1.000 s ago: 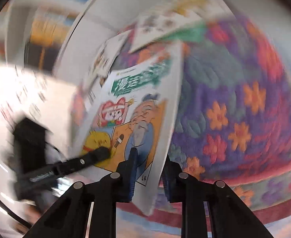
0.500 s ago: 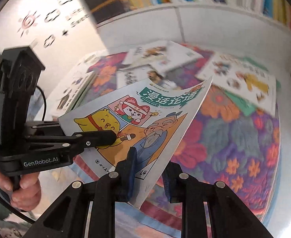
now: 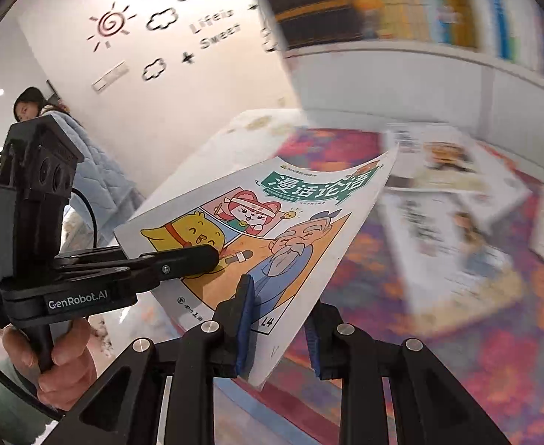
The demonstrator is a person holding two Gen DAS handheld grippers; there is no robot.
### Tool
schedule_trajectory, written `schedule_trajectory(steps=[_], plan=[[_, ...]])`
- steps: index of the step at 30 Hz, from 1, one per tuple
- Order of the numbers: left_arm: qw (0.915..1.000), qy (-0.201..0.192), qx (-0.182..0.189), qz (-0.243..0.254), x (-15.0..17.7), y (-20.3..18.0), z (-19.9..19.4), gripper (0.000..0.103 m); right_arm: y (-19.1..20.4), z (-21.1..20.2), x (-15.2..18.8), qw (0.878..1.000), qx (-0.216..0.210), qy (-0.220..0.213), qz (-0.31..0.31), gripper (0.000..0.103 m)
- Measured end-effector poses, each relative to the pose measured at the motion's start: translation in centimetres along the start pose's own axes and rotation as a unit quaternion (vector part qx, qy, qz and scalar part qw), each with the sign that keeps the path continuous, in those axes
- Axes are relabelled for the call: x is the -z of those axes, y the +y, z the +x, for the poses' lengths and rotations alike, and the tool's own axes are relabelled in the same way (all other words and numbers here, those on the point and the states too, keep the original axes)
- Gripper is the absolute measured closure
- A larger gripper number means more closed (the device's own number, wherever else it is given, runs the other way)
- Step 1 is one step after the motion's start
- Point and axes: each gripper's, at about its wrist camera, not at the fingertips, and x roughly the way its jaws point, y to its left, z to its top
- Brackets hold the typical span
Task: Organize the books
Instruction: 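Carry the comic book and lower it onto the stacked books, then open the right tool and move it to the mermaid-cover book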
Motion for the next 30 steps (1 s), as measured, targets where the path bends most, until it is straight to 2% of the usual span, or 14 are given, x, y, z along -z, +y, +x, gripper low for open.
schedule_trajectory(steps=[5,8,10,13,18,23,30], plan=[[0.9995,0.004,-0.015,-0.027,-1.8,7.3,1.6,0.083,3.0,8.2,-2.9,0.999,-0.024,0.024,0.010,0.079],[0.9985,0.015,0.010,-0.052,-1.7,9.8,2.7,0.083,3.3,11.3,-3.6,0.999,-0.019,0.041,0.020,0.078],[0.9971,0.022,0.025,-0.069,-1.6,11.0,3.3,0.082,3.4,12.3,-3.7,0.999,-0.017,0.046,0.020,0.078],[0.9952,0.037,0.026,-0.086,-1.2,12.2,4.3,0.075,3.0,13.3,-3.4,0.998,-0.018,0.055,0.031,0.078],[0.9898,0.056,0.021,-0.130,-1.1,14.8,5.8,0.077,1.6,14.5,-2.5,0.995,-0.001,0.065,0.073,0.078],[0.9864,0.045,0.019,-0.157,-0.5,16.2,5.7,0.077,0.7,15.2,-2.1,0.992,0.011,0.067,0.108,0.077],[0.9876,0.030,0.003,-0.154,-1.2,16.7,5.5,0.077,2.4,15.4,-2.3,0.993,0.029,0.064,0.092,0.077]])
